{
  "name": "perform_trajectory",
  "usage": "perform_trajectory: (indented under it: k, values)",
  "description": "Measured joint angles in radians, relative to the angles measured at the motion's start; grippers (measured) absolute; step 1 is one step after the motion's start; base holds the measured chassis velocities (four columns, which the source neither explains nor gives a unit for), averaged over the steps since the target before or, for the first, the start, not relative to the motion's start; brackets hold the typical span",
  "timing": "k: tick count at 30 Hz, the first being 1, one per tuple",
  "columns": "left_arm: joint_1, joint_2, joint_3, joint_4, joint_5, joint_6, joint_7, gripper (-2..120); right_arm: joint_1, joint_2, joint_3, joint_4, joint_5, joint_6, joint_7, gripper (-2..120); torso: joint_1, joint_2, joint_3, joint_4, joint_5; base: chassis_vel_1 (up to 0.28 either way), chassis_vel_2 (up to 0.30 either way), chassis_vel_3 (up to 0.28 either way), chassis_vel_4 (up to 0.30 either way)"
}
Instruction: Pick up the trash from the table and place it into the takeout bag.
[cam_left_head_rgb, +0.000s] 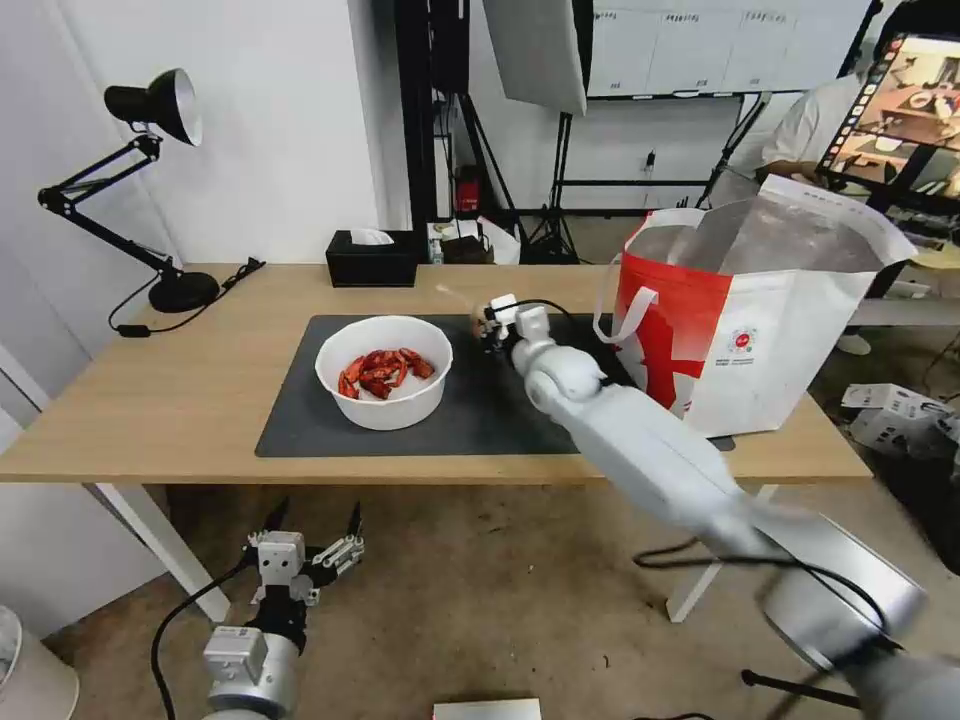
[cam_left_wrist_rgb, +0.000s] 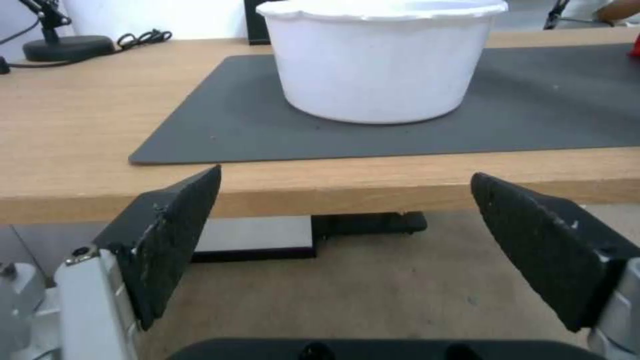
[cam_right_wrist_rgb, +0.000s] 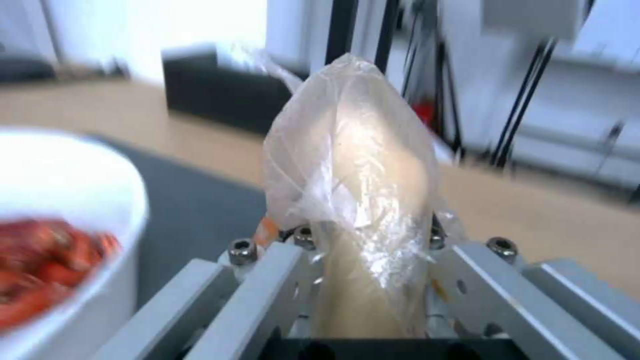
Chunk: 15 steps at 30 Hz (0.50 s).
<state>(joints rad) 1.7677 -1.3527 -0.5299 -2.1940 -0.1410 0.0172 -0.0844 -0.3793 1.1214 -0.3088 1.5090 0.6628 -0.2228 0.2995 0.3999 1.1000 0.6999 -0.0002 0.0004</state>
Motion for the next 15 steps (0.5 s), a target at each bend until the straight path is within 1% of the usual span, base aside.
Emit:
perform_trajectory:
  k: [1, 4, 5, 8, 9, 12, 13, 15]
  values:
    - [0.0, 0.0, 0.0, 0.0, 0.0, 0.0, 0.0, 100, 0.0, 0.0, 0.0, 0.0, 0.0, 0.0, 0.0, 8, 0.0, 0.0, 0.0, 0.0, 0.0, 0.0, 0.0, 0.0, 0.0]
    - [-0.003, -0.001, 0.007, 0.0, 0.0, 0.0, -0.001, 100, -0.077, -0.103, 0.06, 0.141, -0.045, 0.164, 0.002, 8, 0.0, 0.0, 0.0, 0.0, -0.0001, 0.0, 0.0, 0.0, 0.0]
    - [-0.003, -0.001, 0.007, 0.0, 0.0, 0.0, -0.001, 100, -0.077, -0.103, 0.06, 0.141, -0.045, 0.164, 0.002, 8, 0.0, 0.0, 0.0, 0.0, -0.0001, 0.0, 0.0, 0.0, 0.0]
    - [-0.004, -0.005, 0.014, 0.0, 0.005, 0.0, -0.001, 100, -0.148, -0.187, 0.108, 0.234, -0.067, 0.261, -0.006, 8, 0.0, 0.0, 0.0, -0.0003, -0.0002, 0.0, 0.0, 0.0, 0.0]
    - [-0.004, -0.005, 0.014, 0.0, 0.005, 0.0, -0.001, 100, -0.148, -0.187, 0.108, 0.234, -0.067, 0.261, -0.006, 8, 0.0, 0.0, 0.0, -0.0003, -0.0002, 0.0, 0.0, 0.0, 0.0]
    - [-0.003, -0.01, 0.017, -0.007, 0.01, 0.0, -0.001, 100, -0.205, -0.241, 0.162, 0.296, -0.067, 0.298, 0.007, 7, 0.0, 0.0, 0.0, 0.0, -0.0001, 0.0, 0.0, 0.0, 0.0]
    - [-0.003, -0.01, 0.017, -0.007, 0.01, 0.0, -0.001, 100, -0.205, -0.241, 0.162, 0.296, -0.067, 0.298, 0.007, 7, 0.0, 0.0, 0.0, 0.0, -0.0001, 0.0, 0.0, 0.0, 0.0]
    - [0.001, -0.011, 0.017, -0.012, 0.012, 0.0, -0.001, 100, -0.206, -0.266, 0.207, 0.33, -0.039, 0.287, 0.046, 7, 0.0, 0.0, 0.0, 0.0, 0.0001, 0.0, 0.0, 0.0, 0.0]
